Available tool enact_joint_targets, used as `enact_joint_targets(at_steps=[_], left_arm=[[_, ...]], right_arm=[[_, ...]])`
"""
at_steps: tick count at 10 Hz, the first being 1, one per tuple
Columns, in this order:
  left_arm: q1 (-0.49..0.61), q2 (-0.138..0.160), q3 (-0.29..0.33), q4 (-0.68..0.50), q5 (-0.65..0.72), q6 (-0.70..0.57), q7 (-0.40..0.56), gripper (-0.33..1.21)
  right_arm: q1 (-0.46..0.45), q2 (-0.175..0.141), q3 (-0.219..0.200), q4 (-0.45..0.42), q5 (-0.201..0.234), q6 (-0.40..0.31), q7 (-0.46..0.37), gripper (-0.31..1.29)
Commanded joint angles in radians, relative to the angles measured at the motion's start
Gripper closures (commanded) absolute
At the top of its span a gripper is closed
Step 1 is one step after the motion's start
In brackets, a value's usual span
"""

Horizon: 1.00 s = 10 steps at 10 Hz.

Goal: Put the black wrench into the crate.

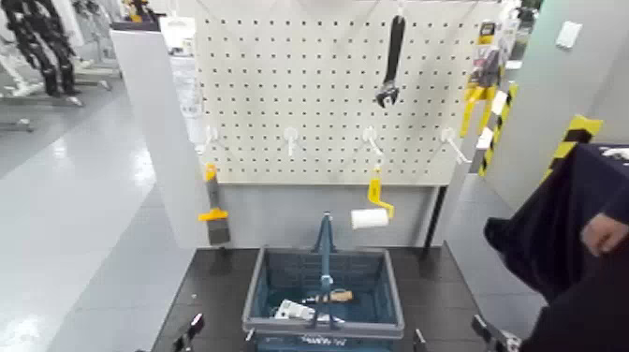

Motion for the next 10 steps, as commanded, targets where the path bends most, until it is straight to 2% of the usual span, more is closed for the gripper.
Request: enact_joint_targets(at_steps=[1,3,5,7,10], left_arm=[[-0.001,-0.002,-0.001,0.000,0.001,0.000,0.000,0.21],[-0.006,0.000,-0.006,0.002,0.001,0.000,-0.002,0.21],[-0.011,0.000,-0.009,0.005,0.004,0.000,-0.002,0.21],[-0.014,0.003,-0.014,0.005,0.004,-0.001,-0.003,0.21],[-0.020,0.006,-0.021,0.006,0.004,-0.001,-0.003,0.21]], right_arm=[[-0.056,-0.006,-0.045,-0.005,-0.050,0.048,0.032,0.16],[-0.136,-0.005,-0.088,0.020,-0.079,0.094,0.095,0.16],[-0.220,-0.009,-0.097,0.056,-0.108,0.132,0.135,0.16],[-0.291,-0.016,-0.106,0.076,-0.113,0.152,0.173,0.16],[-0.400,-0.034,-0.099,0.113,-0.119,0.155,0.204,0.16]])
